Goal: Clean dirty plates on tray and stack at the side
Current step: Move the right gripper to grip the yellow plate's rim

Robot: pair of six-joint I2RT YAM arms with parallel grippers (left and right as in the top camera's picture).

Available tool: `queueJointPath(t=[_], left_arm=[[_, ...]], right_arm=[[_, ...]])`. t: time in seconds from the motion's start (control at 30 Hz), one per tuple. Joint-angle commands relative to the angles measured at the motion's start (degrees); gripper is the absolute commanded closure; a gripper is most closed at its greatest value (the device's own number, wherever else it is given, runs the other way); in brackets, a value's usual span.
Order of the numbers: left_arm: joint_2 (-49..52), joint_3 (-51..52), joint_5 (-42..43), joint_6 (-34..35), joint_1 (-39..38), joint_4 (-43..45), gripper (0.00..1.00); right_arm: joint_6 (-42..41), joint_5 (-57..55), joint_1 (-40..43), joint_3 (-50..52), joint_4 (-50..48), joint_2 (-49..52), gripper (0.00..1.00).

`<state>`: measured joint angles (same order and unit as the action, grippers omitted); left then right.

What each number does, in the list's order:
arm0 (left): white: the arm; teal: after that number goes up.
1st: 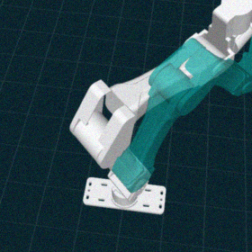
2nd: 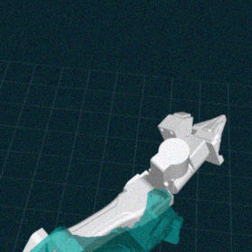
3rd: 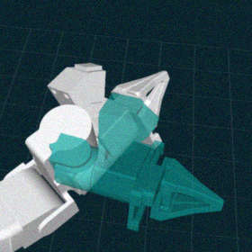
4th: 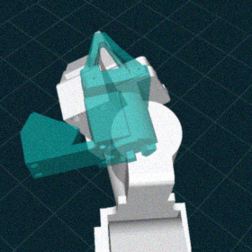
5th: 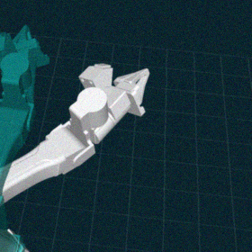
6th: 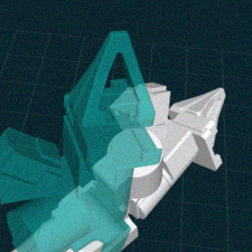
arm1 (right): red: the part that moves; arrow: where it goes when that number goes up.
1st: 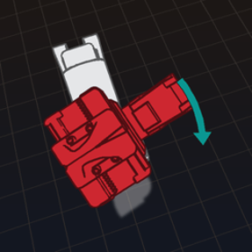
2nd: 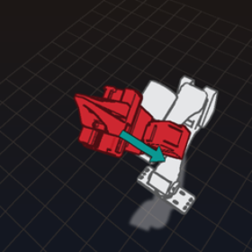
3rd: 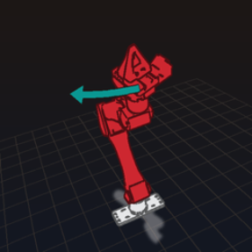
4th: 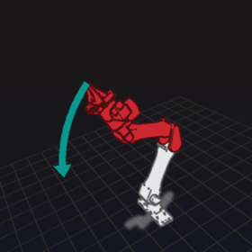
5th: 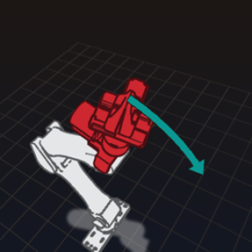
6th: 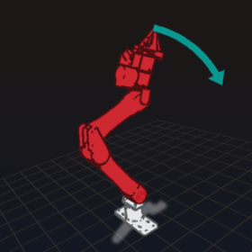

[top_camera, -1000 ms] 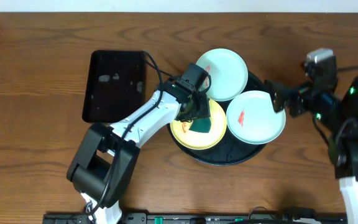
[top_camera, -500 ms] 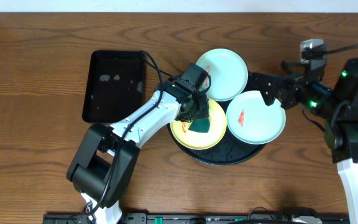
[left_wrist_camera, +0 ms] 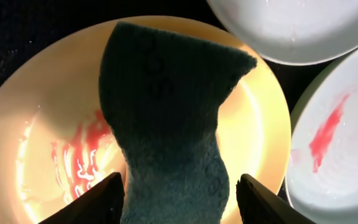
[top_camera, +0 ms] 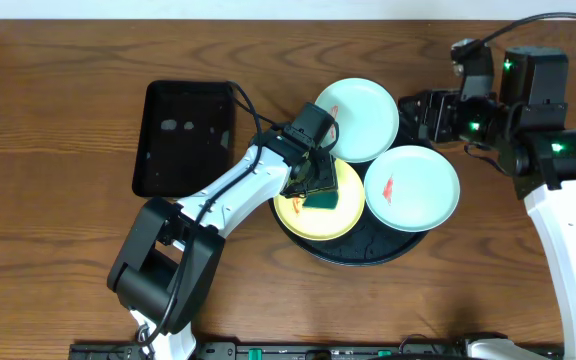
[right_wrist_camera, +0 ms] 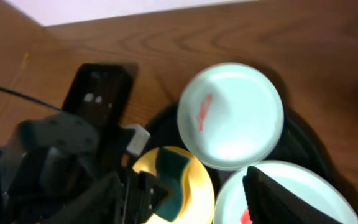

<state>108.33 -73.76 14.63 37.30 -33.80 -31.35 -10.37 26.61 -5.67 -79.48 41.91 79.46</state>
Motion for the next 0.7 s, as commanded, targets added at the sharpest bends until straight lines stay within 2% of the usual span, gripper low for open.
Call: queueJointPath(t=[0.0, 0.07, 0.17, 0.27, 0.33, 0.43, 0.47, 0.57, 0.67], left_arm=[[0.22, 0.13, -0.98, -0.57, 0.24, -0.26, 0.41], [0.22, 0.13, -1.25, -0.59, 0.24, -0.24, 0.41], [0.22, 0.13, -2.56, -0.70, 0.31, -0.24, 0.40], [0.22, 0.13, -2.69, -0.81, 0.39, -0.26, 0.40], [0.22, 0.13, -2.69, -0.81, 0.42, -0.31, 0.40], [0.22, 0.13, -2.71, -0.81, 0.42, -0.31, 0.41], [0.22, 0.13, -2.78, -0.81, 0.42, -0.31, 0.41], [0.22, 0.13, -4.20, -0.79, 0.81, -0.96, 0.41], [0.22, 0.13, -4.17, -0.79, 2.12, -2.14, 0.41]], right_arm=[[-2.38, -2.10, -2.54, -1.31, -0.07, 0.87, 0.45], [-3.82, -7.56, -4.70, -1.31, 1.31, 2.12, 0.45], [-3.98, -9.68, -8.17, -1.46, 3.30, 5.46, 0.29], [-3.98, -9.68, -9.68, -3.23, 6.29, 9.66, 0.24], [-3.63, -9.70, -9.75, -6.47, 10.40, 13.86, 0.25], [-1.22, -9.94, -9.75, -11.98, 16.13, 19.89, 0.37], [-1.14, -9.90, -9.77, -13.09, 16.70, 21.20, 0.37], [-1.40, -9.86, -9.86, -13.68, 15.52, 23.23, 0.13], [-1.60, -9.88, -9.97, -13.66, 15.10, 23.80, 0.03]])
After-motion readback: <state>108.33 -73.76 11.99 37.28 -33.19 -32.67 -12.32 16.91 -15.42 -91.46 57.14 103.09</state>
